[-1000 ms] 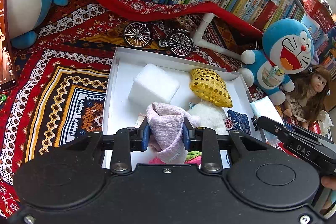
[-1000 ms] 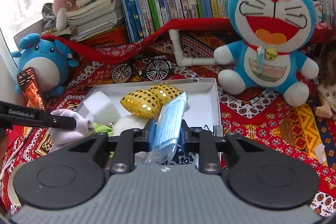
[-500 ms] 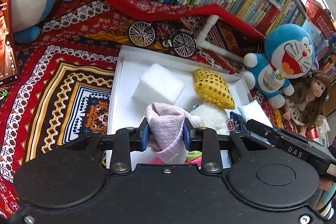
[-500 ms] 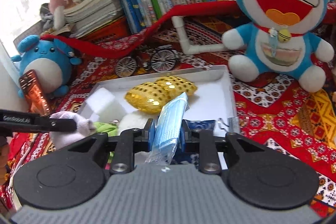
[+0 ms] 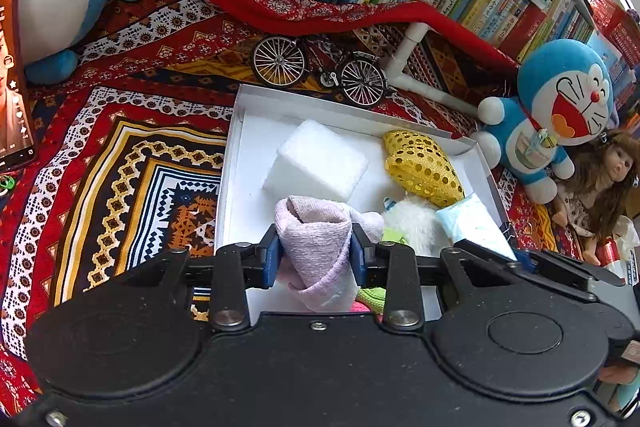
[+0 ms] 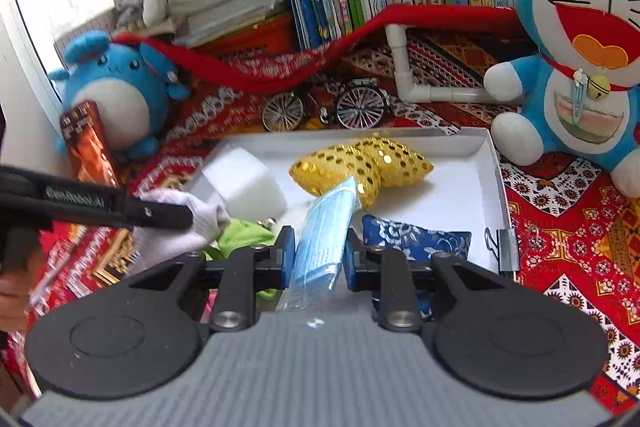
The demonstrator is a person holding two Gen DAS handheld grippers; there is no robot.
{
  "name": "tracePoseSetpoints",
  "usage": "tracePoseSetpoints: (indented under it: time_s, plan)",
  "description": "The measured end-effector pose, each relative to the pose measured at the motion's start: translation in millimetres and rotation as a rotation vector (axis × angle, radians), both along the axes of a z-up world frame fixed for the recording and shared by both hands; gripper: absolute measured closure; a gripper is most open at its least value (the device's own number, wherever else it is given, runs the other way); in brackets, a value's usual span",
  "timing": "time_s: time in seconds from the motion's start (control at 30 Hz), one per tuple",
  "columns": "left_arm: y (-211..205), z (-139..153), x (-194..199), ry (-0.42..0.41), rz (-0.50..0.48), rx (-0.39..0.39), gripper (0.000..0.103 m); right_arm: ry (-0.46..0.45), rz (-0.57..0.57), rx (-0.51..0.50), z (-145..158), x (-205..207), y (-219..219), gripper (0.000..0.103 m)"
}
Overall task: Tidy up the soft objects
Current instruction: 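Open the left tool to drop the sock while the right tool releases the face mask in the box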
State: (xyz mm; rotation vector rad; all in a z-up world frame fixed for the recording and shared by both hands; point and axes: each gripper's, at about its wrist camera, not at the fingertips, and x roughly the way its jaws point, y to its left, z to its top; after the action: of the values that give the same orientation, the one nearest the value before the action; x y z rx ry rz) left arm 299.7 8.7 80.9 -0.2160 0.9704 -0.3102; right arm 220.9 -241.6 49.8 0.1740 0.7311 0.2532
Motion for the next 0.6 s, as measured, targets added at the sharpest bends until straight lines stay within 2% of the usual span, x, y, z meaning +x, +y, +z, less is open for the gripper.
tracePoseSetpoints:
  time_s: [0.1,0.23,0.4,0.47,0.53,0.6]
  plan:
    - [-1,-3,6,0.025,0.005,0.002,0.071,0.018,-0.009,-0.018,-5,2,-1,0.074]
    - [-12,-5,14,0.048,-0.022,0.046,0.071,0.032,-0.036,-0.027,-9,5,-8,0.075]
    - [-18,-6,19,0.059,-0.027,0.035,0.070,0.041,-0.057,-0.006,-12,6,-15,0.075]
    - [-18,-6,19,0.057,-0.029,0.034,0.070,0.037,-0.053,-0.002,-12,5,-15,0.071]
    - [-17,-6,18,0.056,-0.030,0.030,0.064,0.032,-0.047,0.001,-11,4,-15,0.071]
    - [-16,-5,18,0.060,-0.033,0.018,0.052,0.027,-0.042,0.005,-9,2,-15,0.066]
